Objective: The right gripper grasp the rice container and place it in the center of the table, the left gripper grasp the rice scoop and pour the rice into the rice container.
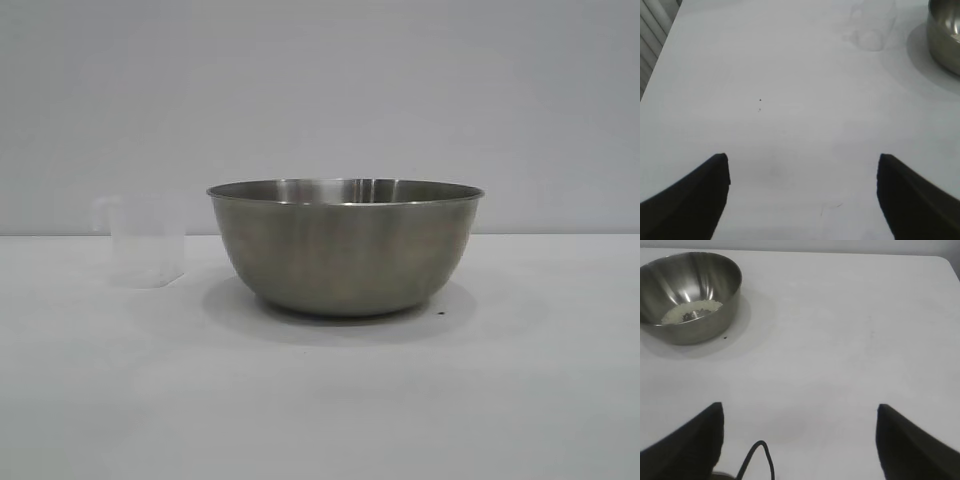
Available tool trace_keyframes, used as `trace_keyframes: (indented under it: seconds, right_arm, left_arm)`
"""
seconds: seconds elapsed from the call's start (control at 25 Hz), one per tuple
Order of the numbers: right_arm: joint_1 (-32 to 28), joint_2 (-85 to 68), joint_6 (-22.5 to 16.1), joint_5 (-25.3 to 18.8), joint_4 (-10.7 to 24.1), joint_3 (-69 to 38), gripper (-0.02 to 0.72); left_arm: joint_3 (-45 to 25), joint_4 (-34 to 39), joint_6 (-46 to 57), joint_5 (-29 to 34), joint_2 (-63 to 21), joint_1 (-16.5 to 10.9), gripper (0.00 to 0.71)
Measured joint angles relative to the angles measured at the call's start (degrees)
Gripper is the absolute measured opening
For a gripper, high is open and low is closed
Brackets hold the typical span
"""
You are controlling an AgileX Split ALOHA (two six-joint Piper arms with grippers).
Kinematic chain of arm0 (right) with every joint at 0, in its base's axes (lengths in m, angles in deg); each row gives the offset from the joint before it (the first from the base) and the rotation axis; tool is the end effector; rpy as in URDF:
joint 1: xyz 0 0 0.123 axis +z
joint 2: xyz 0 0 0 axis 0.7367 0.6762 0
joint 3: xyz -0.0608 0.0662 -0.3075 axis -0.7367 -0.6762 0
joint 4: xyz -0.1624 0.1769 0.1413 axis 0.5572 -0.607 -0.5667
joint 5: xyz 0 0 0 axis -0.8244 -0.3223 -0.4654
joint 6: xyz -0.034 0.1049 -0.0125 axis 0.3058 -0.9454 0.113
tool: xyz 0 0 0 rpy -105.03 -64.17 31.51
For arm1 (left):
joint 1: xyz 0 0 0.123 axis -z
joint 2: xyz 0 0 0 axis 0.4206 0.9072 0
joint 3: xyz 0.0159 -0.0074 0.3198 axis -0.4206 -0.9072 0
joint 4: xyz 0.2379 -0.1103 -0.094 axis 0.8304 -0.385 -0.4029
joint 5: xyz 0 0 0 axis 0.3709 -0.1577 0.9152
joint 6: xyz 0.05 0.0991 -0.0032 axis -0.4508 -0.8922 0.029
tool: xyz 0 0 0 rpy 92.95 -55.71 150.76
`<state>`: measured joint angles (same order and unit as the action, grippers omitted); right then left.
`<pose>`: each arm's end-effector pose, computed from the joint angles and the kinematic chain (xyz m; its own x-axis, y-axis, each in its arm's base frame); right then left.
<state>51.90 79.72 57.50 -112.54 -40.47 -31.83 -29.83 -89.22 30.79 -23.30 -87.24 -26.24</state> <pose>-0.0055 0.0102 0.2705 -0.5128 -0.0742 -0.8553 -0.1770 0.9840 0.0207 -0.0026 0.0000 0.2696 -0.5095 0.0098 -0.8604 -0.0131 0.9997 0.0192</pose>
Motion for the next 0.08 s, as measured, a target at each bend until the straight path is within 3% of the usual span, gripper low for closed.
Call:
trace_keyframes:
  seconds: [0.08]
  right_arm:
    - [0.0, 0.0, 0.0, 0.0, 0.0, 0.0, 0.532]
  left_arm:
    - [0.0, 0.0, 0.0, 0.0, 0.0, 0.0, 0.534]
